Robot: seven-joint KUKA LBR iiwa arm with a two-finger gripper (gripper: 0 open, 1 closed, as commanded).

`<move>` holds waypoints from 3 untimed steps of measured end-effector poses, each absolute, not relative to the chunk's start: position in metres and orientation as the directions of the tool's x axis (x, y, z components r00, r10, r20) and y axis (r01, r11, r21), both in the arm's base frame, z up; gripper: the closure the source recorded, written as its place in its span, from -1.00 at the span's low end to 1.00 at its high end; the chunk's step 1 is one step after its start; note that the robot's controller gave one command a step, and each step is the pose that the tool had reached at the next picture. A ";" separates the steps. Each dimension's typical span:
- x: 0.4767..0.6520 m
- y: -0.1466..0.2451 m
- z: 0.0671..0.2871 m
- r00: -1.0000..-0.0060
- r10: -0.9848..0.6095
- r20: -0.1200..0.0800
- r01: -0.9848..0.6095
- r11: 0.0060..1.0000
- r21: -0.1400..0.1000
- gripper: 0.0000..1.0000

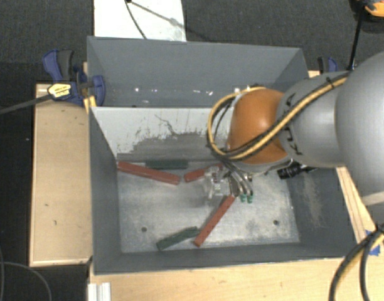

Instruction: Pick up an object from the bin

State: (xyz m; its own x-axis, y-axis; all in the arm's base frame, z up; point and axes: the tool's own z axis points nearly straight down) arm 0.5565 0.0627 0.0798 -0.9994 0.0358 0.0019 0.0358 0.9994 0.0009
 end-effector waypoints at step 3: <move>0.535 0.044 0.070 -0.958 -0.287 -0.002 -0.287 0.958 0.001 -1.00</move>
Offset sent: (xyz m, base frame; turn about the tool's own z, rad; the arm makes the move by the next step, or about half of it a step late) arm 0.0069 -0.0185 0.0790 0.0099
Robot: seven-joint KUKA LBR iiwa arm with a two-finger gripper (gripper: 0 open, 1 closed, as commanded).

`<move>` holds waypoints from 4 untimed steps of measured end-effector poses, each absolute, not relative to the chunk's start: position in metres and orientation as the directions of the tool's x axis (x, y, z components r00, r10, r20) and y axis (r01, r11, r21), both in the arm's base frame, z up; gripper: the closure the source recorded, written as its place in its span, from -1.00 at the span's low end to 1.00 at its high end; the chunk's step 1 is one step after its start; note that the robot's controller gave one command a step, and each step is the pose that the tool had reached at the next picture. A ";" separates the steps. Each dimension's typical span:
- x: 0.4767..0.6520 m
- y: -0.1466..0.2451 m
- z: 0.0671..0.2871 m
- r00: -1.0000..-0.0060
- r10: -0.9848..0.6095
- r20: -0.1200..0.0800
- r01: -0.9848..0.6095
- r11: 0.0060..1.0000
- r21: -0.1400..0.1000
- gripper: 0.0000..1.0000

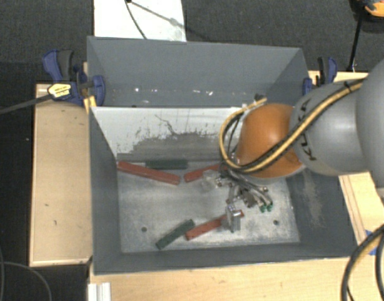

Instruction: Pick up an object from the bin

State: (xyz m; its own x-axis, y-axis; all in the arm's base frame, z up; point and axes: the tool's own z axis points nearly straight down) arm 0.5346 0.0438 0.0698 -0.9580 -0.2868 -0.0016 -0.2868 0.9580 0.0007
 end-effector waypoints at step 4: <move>0.500 0.000 0.256 -0.931 -0.365 -0.002 -0.365 0.931 0.000 -1.00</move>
Offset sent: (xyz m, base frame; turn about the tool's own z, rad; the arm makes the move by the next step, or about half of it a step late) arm 0.0000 0.0000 0.0000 0.0000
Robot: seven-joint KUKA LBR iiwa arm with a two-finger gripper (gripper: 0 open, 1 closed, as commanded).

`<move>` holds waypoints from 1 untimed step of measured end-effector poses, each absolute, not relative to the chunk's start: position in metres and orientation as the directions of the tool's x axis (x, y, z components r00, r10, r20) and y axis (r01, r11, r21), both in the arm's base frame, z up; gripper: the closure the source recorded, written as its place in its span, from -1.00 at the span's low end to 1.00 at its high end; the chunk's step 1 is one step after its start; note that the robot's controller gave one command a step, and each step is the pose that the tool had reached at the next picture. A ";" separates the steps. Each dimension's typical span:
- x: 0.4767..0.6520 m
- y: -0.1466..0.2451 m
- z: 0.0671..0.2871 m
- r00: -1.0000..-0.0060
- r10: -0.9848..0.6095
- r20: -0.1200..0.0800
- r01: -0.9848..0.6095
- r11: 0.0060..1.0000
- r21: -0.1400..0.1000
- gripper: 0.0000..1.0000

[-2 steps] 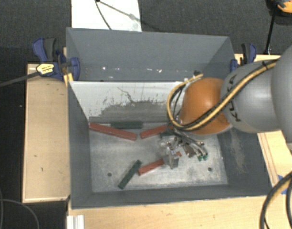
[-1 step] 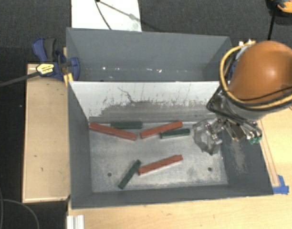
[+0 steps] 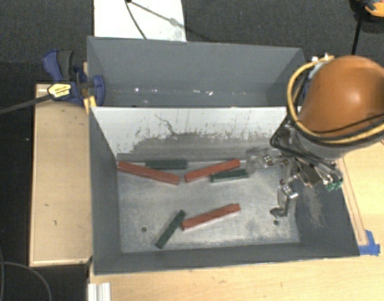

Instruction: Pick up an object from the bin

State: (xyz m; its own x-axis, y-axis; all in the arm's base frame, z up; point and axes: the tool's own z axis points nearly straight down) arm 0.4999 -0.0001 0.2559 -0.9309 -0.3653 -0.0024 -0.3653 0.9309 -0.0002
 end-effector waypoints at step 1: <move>0.500 0.000 0.256 -0.931 -0.365 -0.002 -0.365 0.931 0.000 -1.00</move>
Offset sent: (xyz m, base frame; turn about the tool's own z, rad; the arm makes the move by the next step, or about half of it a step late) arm 0.0011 0.0703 -0.0942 -0.0021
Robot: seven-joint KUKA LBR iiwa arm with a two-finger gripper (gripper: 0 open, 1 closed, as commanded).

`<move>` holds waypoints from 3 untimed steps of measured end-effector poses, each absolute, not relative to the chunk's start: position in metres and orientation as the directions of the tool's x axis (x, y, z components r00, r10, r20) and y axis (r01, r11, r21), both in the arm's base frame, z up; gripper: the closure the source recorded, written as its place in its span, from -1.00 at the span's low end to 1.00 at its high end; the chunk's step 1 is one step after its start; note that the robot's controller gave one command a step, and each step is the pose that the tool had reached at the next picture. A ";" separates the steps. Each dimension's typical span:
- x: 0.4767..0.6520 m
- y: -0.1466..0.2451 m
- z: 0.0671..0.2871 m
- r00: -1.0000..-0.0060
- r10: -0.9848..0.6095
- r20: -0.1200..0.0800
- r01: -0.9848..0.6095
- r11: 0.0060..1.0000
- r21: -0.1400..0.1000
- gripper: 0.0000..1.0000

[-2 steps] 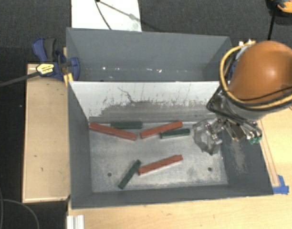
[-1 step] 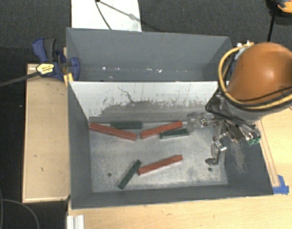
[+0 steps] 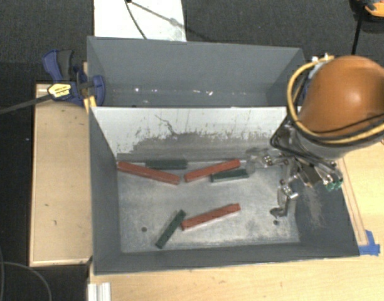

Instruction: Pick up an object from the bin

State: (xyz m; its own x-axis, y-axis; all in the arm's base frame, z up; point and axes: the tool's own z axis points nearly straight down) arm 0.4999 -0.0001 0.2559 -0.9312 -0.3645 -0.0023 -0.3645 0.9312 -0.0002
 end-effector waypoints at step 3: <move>0.502 0.053 0.108 -0.923 -0.386 -0.003 -0.386 0.923 0.000 -1.00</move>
Offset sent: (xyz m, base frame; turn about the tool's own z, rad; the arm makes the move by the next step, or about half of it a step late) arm 0.0045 0.0477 -0.1213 0.0563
